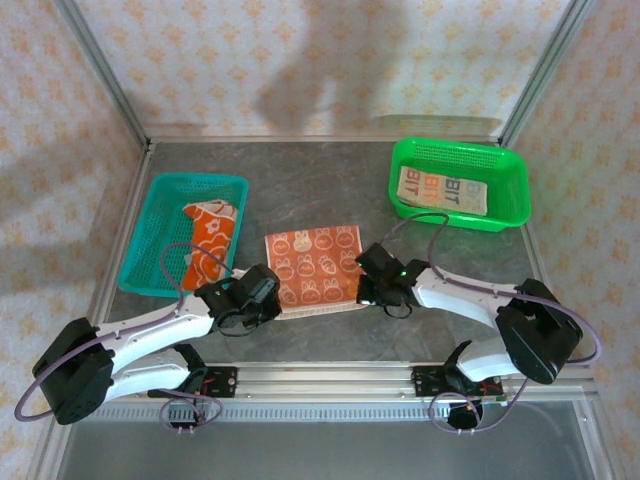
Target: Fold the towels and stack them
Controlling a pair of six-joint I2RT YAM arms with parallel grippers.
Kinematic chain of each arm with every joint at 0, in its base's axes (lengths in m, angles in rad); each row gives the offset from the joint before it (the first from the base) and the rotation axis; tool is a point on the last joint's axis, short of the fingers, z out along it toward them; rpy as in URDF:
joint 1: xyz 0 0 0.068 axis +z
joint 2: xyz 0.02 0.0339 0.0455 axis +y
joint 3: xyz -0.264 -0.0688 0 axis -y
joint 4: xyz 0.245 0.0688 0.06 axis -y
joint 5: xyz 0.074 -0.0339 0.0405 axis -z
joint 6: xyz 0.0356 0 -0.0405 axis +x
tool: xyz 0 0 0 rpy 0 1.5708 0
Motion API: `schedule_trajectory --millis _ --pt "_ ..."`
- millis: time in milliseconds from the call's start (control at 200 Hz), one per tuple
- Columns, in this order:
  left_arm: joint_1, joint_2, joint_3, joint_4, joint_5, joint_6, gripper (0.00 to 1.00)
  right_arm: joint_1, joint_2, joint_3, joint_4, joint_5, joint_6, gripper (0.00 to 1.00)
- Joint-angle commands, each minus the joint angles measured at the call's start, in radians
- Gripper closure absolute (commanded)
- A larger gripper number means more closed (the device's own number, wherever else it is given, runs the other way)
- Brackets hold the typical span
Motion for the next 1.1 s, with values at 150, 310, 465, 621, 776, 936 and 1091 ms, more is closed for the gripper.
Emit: schedule_trajectory --millis 150,310,465,621,776,936,1091 --pt "-0.016 -0.012 0.028 -0.068 -0.030 0.020 0.57 0.004 -0.046 0.001 -0.049 0.050 -0.011 0.75" --pt "-0.008 -0.021 0.122 -0.197 -0.103 0.097 0.51 0.004 -0.052 0.058 -0.114 0.089 -0.046 0.68" --pt "0.038 0.020 0.202 -0.228 -0.114 0.175 0.64 0.004 -0.024 0.127 -0.139 0.127 -0.088 0.68" --pt "0.095 0.102 0.242 -0.186 -0.086 0.209 0.97 0.004 0.056 0.164 -0.087 0.093 -0.095 0.87" --pt "0.112 0.194 0.228 -0.109 -0.068 0.203 1.00 0.004 0.114 0.135 -0.003 0.076 -0.068 1.00" --pt "0.104 0.284 0.203 -0.085 -0.054 0.213 1.00 0.007 0.149 0.074 0.041 0.056 -0.040 1.00" --pt "0.063 0.317 0.181 -0.090 -0.074 0.216 1.00 0.015 0.120 -0.002 0.044 0.067 -0.022 1.00"
